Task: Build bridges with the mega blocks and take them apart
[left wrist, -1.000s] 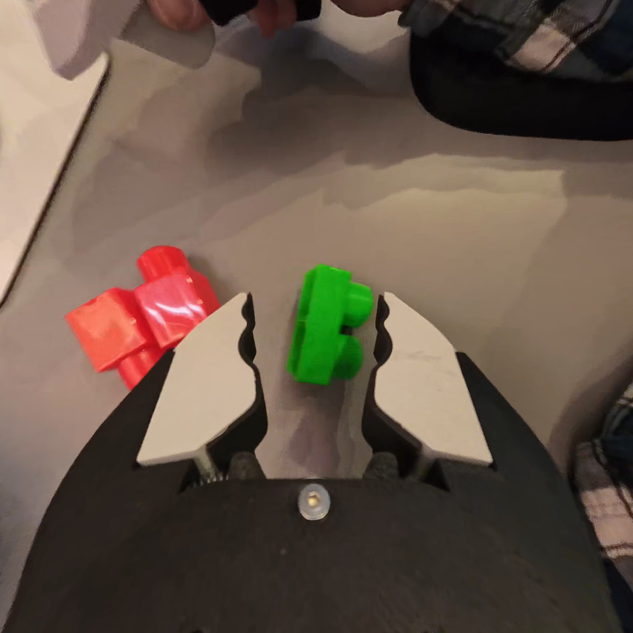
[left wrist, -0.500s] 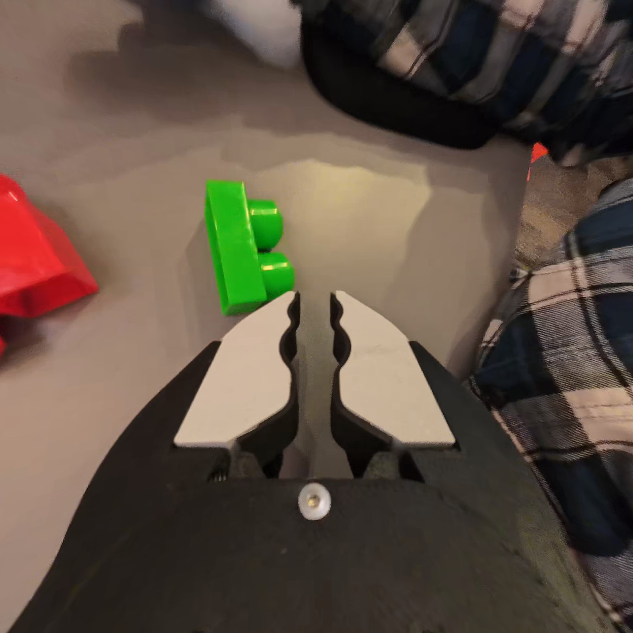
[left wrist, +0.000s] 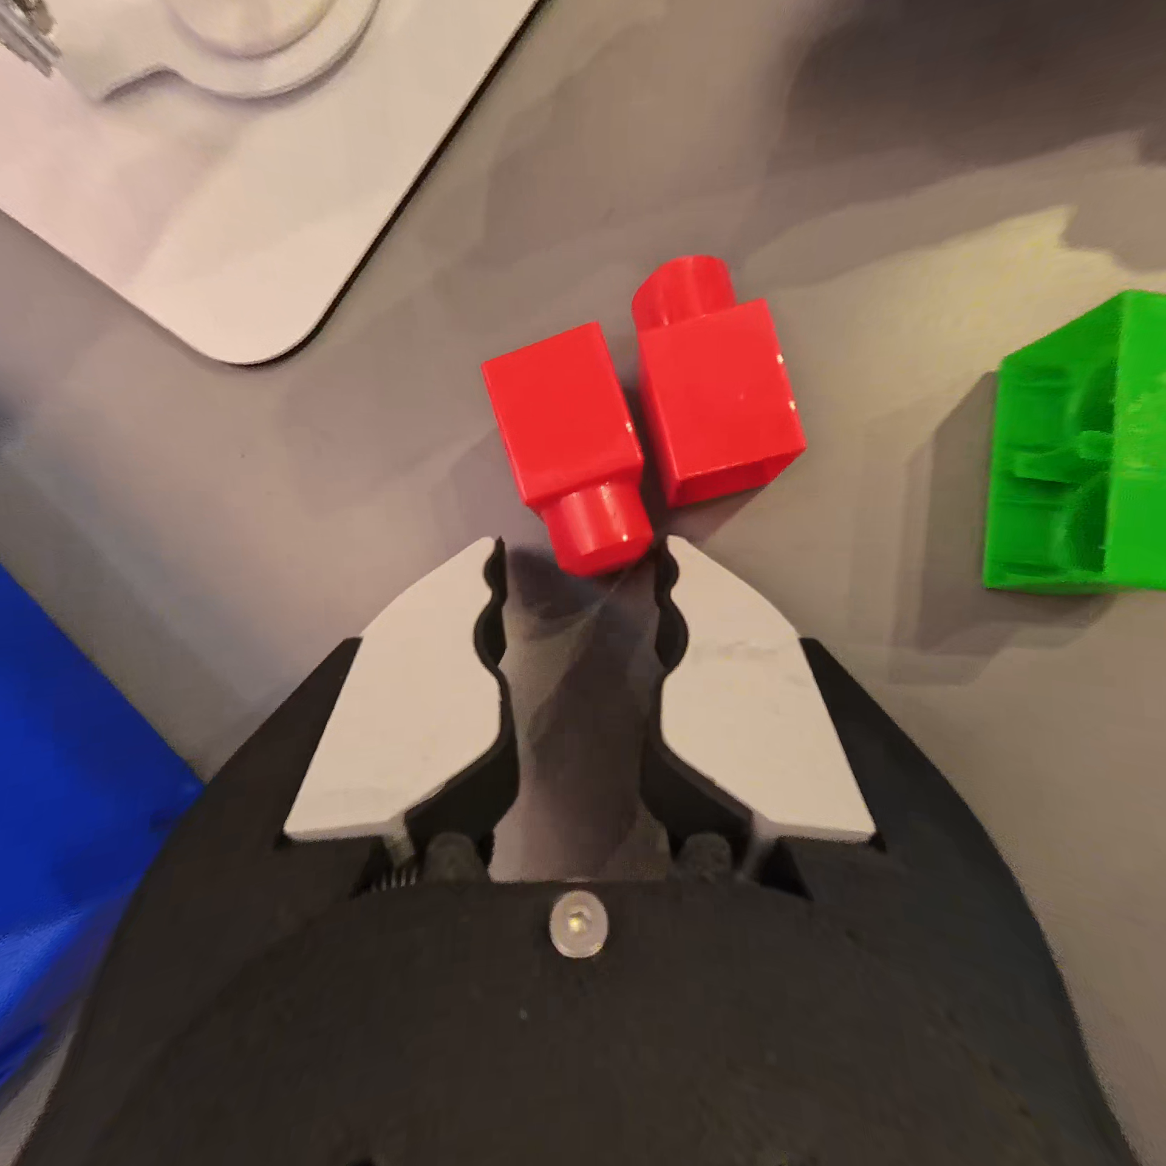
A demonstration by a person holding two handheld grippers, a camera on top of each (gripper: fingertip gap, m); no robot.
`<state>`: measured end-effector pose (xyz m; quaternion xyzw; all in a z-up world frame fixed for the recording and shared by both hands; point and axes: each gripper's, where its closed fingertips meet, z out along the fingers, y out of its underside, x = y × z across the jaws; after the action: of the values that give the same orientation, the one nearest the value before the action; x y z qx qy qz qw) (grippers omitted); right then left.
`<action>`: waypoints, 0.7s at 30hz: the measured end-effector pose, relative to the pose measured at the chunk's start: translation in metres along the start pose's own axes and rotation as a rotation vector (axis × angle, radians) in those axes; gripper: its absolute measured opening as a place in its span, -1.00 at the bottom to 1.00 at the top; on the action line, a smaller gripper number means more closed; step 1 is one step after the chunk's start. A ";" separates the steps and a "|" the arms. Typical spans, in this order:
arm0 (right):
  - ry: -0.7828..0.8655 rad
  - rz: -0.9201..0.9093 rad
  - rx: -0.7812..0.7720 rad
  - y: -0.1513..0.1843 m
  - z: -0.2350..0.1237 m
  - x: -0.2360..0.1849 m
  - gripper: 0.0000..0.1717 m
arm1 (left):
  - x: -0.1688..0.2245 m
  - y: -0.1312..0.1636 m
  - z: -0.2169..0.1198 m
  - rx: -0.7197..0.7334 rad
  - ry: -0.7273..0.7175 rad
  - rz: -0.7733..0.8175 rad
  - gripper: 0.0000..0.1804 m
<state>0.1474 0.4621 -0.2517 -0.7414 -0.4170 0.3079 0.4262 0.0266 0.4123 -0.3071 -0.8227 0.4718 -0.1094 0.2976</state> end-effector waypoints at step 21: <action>-0.016 -0.002 -0.020 0.003 0.003 -0.003 -1.00 | -0.015 0.033 -0.090 -0.808 0.307 0.398 -0.67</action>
<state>0.1446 0.4597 -0.2557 -0.7427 -0.4242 0.3093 0.4157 -0.0466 0.3777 -0.2536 -0.7406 0.6635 0.0215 -0.1042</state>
